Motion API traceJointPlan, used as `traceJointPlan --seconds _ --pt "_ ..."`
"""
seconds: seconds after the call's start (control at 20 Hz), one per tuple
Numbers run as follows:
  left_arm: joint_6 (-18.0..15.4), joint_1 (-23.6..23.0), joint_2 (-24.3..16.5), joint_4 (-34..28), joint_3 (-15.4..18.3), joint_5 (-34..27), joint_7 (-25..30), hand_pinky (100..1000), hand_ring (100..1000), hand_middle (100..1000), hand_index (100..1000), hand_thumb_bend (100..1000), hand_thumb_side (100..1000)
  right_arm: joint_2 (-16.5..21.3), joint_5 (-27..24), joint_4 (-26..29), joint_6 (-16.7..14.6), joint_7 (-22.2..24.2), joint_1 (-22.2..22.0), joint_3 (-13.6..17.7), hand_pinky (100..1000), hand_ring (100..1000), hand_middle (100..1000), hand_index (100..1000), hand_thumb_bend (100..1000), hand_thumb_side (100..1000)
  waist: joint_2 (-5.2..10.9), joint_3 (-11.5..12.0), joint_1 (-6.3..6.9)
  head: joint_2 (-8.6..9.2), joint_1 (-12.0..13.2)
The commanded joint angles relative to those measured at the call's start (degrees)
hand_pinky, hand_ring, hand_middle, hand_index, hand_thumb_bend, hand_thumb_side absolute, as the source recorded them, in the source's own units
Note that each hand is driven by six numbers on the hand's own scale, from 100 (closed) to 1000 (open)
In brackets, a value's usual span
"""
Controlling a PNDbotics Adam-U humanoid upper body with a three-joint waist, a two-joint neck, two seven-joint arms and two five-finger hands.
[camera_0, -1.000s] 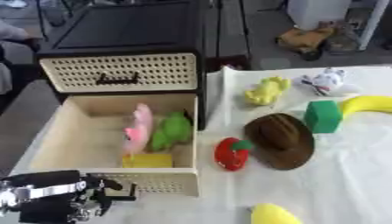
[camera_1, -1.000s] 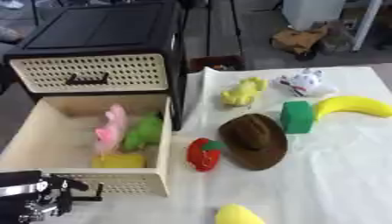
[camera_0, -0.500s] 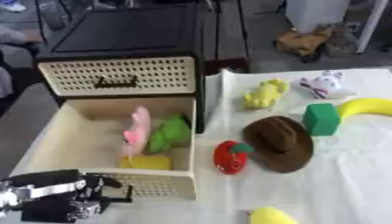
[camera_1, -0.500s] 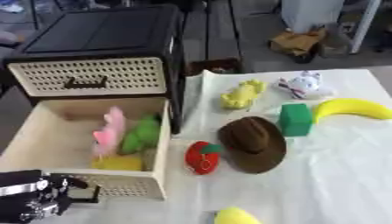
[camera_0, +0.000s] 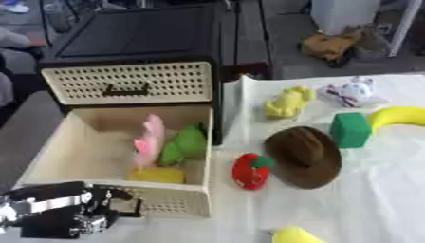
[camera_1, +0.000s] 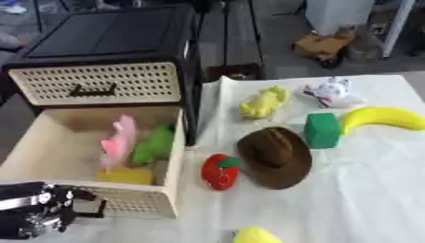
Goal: Pick up objects from table and place into drawer.
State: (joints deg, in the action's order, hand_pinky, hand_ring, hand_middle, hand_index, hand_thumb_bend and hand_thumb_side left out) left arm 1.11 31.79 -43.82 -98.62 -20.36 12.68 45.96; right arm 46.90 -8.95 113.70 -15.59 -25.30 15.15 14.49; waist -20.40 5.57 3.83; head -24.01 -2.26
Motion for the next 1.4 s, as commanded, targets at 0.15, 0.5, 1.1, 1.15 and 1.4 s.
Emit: traceJointPlan --seconds 0.15,0.5,1.1,1.15,1.4 --pt "-0.25 1.61 -0.36 -2.13 -0.49 -1.95 3.60 171 339 859 1000 100 1000 0.91 0.14 0.89 0.38 0.04 0.76 0.71 681 684 538 708 427 1000 0.85 -0.20 0.02 0.76 0.35" --pt "-0.22 2.71 0.06 -3.48 -0.52 -3.00 5.00 167 338 876 1000 100 1000 0.51 -0.14 0.89 0.87 0.49 1.03 0.68 682 683 536 706 427 1000 0.84 -0.39 0.24 1.04 0.18" --pt "-3.72 4.25 1.56 -0.10 -0.16 -3.34 1.01 153 332 913 1000 100 982 -0.12 0.16 0.89 1.41 1.23 1.02 0.61 683 683 533 705 426 1000 0.60 -0.99 0.43 1.97 0.16" --pt "-4.22 4.43 1.74 0.35 -0.14 -3.15 0.59 160 341 918 1000 100 980 -0.16 0.20 0.89 1.47 1.28 1.00 0.61 684 683 533 705 426 1000 0.56 -1.03 0.44 1.99 0.20" --pt "-6.03 4.91 2.46 1.33 0.01 -3.16 -0.84 156 347 907 1000 100 967 -0.38 0.27 0.89 1.66 1.41 1.02 0.64 684 683 532 704 426 1000 0.46 -1.10 0.50 2.06 0.13"
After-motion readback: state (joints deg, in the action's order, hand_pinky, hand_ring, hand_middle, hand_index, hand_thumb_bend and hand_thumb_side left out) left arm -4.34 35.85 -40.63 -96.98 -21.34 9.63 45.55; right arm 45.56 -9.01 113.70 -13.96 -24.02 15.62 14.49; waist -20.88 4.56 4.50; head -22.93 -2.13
